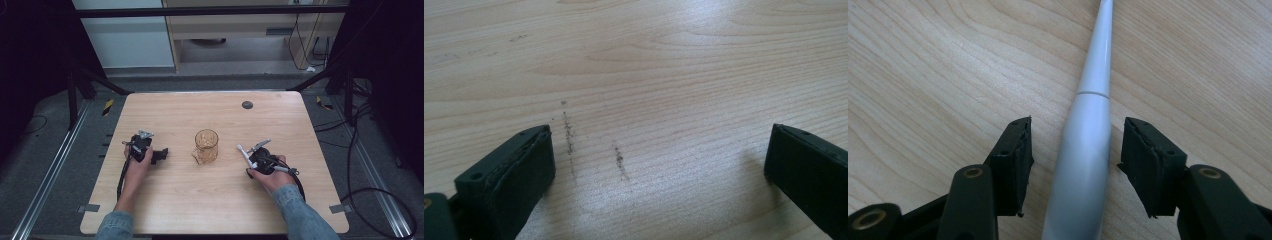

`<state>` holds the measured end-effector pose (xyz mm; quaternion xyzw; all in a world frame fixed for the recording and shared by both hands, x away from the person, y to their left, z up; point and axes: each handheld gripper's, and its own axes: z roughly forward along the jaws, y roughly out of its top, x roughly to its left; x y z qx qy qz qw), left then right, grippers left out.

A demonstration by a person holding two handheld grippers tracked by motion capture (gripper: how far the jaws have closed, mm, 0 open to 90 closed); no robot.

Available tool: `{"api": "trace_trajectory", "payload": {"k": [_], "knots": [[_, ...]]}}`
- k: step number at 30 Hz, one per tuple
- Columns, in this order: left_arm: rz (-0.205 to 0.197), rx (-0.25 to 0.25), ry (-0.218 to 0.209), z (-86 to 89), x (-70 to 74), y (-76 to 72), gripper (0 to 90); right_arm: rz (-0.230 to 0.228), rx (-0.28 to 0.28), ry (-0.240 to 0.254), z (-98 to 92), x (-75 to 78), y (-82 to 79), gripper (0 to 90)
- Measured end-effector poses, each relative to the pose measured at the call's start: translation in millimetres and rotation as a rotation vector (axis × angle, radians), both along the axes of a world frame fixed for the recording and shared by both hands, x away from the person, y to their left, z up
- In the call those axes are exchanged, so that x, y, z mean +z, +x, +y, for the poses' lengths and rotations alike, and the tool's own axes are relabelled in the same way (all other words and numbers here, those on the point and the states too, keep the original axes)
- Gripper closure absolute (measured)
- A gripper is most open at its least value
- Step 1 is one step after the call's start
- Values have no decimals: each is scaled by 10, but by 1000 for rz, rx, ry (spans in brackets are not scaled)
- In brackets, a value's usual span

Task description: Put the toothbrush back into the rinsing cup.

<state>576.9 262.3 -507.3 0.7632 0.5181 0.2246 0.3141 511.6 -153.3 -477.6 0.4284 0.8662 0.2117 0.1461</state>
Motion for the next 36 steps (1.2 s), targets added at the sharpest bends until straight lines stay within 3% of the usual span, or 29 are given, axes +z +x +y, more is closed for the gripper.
{"api": "trace_trajectory", "payload": {"k": [36], "knots": [[0,0,0,0,0,1,0,42,2,-10,-30,22,24,624]]}}
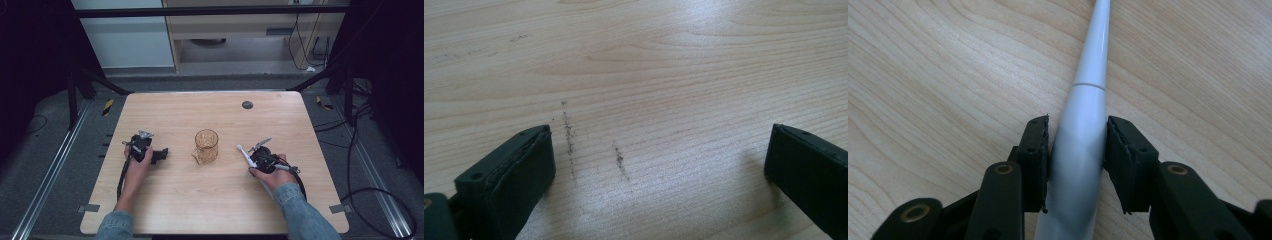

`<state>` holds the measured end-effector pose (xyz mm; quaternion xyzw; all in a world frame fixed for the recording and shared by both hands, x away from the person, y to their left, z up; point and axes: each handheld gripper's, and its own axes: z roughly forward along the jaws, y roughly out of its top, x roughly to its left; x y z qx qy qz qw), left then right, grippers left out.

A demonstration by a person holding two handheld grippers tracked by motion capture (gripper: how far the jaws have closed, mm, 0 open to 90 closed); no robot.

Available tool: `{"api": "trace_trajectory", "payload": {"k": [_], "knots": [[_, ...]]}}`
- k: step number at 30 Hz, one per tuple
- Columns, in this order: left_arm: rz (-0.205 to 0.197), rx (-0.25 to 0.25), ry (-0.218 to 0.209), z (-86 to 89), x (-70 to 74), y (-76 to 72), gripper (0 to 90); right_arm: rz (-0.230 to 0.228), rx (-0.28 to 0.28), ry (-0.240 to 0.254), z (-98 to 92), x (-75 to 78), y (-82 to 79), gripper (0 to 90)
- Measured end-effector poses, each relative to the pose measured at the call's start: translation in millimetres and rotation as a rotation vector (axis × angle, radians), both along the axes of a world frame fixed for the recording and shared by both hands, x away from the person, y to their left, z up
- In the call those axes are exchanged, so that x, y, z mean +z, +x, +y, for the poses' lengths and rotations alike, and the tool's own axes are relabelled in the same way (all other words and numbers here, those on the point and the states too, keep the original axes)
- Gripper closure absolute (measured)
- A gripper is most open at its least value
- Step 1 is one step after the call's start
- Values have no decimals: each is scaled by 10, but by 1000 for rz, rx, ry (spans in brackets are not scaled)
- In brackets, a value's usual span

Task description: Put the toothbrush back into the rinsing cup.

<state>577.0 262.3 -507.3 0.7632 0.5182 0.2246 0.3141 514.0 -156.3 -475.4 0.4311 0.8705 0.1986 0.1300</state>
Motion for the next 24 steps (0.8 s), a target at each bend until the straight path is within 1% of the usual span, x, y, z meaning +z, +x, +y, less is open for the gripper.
{"api": "trace_trajectory", "payload": {"k": [5,16,22,24], "knots": [[0,0,0,0,0,0,0,4,-1,6,9,-3,5,647],[0,0,0,0,0,0,0,7,12,-6,17,11,17,666],[0,0,0,0,0,0,0,10,8,6,-4,41,15,668],[0,0,0,0,0,0,0,5,9,10,-17,64,17,669]]}}
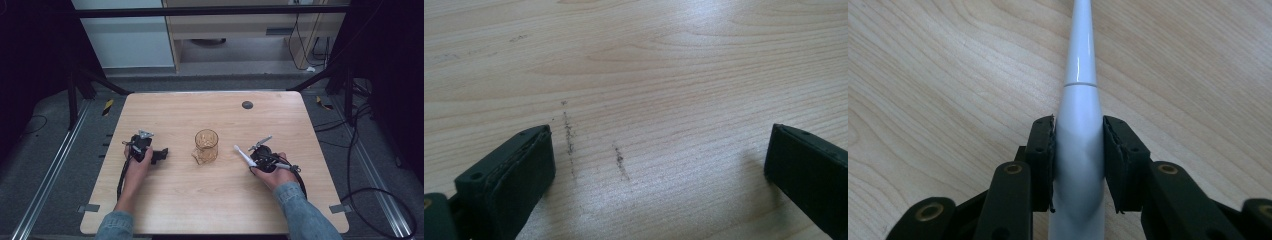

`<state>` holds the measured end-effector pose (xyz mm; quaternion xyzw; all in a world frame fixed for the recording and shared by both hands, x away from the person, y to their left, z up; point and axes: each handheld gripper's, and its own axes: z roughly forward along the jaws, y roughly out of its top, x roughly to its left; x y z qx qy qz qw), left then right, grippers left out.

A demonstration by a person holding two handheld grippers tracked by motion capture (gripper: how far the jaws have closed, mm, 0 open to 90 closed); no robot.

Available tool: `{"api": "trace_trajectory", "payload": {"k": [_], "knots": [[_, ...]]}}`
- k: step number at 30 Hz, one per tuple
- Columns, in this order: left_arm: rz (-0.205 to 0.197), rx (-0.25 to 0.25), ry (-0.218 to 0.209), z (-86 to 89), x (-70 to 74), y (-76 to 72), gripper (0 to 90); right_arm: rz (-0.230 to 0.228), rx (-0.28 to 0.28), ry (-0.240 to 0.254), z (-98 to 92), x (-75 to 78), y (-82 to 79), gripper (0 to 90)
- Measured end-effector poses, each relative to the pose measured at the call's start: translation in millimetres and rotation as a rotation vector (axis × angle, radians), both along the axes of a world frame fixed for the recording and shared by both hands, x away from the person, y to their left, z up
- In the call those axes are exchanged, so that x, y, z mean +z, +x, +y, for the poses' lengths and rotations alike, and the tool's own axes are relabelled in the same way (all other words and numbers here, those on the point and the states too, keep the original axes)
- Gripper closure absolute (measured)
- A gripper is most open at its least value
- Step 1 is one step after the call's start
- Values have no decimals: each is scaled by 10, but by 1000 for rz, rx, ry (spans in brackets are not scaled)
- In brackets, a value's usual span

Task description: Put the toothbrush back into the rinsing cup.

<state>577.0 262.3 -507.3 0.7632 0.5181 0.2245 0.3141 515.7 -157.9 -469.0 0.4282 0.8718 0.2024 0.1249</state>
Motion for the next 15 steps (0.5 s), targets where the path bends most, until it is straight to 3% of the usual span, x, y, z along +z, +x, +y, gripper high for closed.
{"api": "trace_trajectory", "payload": {"k": [4,7,15], "knots": [[0,0,0,0,0,0,0,4,2,15,-14,74,-2,670],[0,0,1,0,0,0,0,-11,2,22,-32,152,3,671],[0,0,0,0,0,0,0,-75,-7,97,-123,422,31,672]]}}
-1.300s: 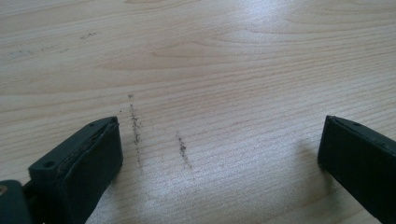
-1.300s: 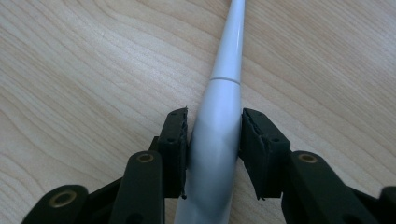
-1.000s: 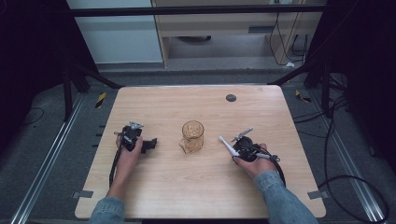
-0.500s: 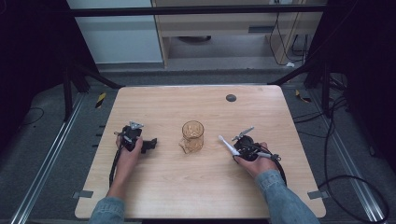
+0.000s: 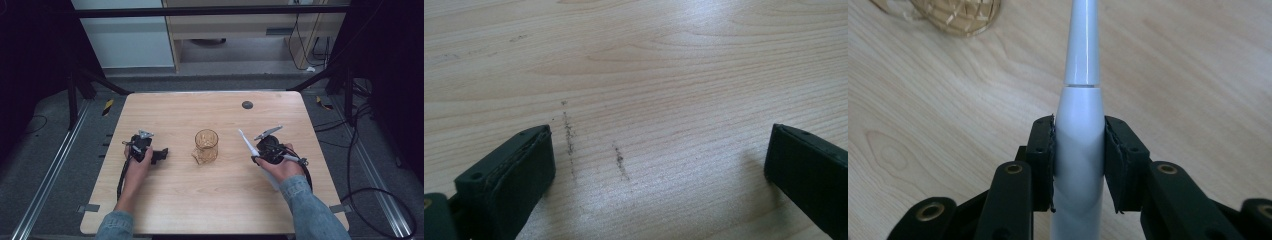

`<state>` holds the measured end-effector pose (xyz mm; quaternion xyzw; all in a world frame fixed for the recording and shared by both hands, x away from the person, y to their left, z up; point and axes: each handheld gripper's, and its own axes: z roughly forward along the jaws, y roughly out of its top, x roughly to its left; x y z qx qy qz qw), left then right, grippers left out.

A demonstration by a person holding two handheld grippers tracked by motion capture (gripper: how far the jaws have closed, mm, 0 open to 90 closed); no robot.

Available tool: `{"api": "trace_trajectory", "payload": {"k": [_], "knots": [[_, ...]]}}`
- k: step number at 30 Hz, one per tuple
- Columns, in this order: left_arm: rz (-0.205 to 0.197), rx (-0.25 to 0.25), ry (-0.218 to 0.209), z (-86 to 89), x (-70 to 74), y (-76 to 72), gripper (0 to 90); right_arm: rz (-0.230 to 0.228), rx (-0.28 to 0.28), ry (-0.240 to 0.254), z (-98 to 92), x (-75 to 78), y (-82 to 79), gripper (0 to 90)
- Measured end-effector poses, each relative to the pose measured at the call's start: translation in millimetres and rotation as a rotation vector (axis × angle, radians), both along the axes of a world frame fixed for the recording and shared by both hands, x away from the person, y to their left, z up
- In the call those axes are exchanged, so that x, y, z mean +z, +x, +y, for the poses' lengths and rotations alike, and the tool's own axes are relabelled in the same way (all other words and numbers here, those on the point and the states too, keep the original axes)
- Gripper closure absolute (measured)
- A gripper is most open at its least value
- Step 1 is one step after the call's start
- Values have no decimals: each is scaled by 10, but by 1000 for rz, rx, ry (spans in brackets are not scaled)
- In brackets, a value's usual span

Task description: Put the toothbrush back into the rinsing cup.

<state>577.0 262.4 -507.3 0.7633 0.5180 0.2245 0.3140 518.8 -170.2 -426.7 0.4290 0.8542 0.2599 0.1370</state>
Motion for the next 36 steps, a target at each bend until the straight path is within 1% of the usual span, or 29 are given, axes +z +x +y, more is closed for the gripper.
{"api": "trace_trajectory", "payload": {"k": [7,8,13,15,20,28,36], "knots": [[0,-1,0,1,0,2,0,-66,-32,66,-81,200,39,672],[0,-1,0,1,0,2,0,-67,-36,74,-87,216,46,672],[0,-1,0,1,0,2,0,-112,-45,132,-116,269,86,672],[0,-1,0,1,0,2,0,-131,-45,143,-112,280,92,673],[0,-1,1,2,0,6,0,-149,-48,175,-97,291,112,672],[0,-1,1,2,0,6,0,-207,-48,213,13,329,132,672],[0,-1,1,2,0,6,0,-259,-33,245,169,380,218,672]]}}
